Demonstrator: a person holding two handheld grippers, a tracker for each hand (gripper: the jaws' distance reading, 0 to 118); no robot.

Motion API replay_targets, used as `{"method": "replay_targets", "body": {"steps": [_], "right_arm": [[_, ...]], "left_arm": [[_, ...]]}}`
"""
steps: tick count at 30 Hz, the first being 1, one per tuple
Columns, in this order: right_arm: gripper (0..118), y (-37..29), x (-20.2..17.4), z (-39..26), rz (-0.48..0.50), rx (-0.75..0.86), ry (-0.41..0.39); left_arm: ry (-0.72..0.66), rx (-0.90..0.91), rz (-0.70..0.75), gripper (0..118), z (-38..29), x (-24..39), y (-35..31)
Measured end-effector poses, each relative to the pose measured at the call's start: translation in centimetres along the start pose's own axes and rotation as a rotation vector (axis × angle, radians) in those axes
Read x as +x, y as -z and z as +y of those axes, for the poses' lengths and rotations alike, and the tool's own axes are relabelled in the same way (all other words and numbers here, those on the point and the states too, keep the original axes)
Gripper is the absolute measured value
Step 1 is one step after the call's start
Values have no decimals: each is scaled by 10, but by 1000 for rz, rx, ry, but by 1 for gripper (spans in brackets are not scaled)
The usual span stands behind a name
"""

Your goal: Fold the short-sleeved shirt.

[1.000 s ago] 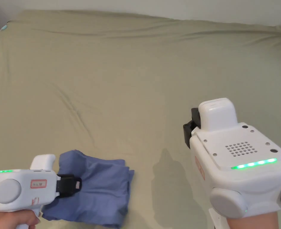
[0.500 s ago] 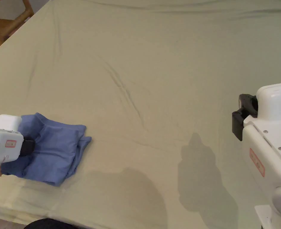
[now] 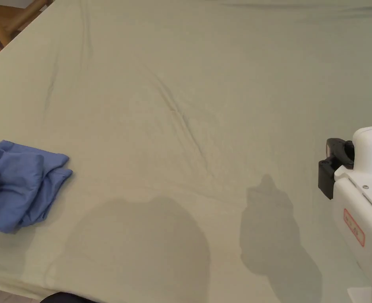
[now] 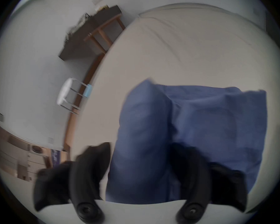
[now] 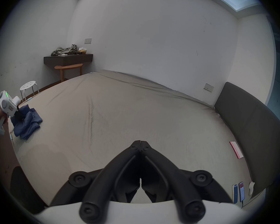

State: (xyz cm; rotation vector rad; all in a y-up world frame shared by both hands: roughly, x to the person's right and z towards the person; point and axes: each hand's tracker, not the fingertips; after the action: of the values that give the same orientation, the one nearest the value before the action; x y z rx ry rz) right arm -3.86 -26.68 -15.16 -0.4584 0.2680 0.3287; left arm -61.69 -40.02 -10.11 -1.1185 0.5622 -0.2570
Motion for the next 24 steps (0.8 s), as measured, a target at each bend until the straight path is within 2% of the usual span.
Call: {"method": "replay_targets", "body": {"steps": [2, 4, 10, 14, 16, 17, 20, 21, 22, 24], "right_arm": [[0, -3, 4, 0, 0, -1, 5], [0, -9, 11, 1, -13, 10, 11], [0, -42, 38, 17, -48, 95, 23], [0, -76, 65, 31, -89, 180, 24], [0, -93, 79, 37, -118, 222, 22], [0, -104, 86, 39, -126, 252, 24], [0, -128, 102, 41, -152, 305, 14], [0, -134, 105, 40, -163, 320, 8], [0, -138, 110, 38, -170, 337, 5], [0, -144, 118, 33, -185, 348, 10]], "left_arm": [[-15, 95, 21, 102, 8, -2, -19], [-98, 188, -16, 102, 24, -2, -50], [-353, 581, -220, 102, 67, 15, -185], [-413, 809, -345, 101, 79, 56, -280], [-414, 891, -384, 96, 79, 82, -321], [-401, 932, -406, 88, 79, 97, -341], [-366, 1035, -439, 23, 71, 141, -393], [-354, 1061, -440, 6, 68, 155, -406], [-334, 1094, -463, 1, 64, 170, -419], [-273, 1116, -506, 0, 55, 196, -439]]}}
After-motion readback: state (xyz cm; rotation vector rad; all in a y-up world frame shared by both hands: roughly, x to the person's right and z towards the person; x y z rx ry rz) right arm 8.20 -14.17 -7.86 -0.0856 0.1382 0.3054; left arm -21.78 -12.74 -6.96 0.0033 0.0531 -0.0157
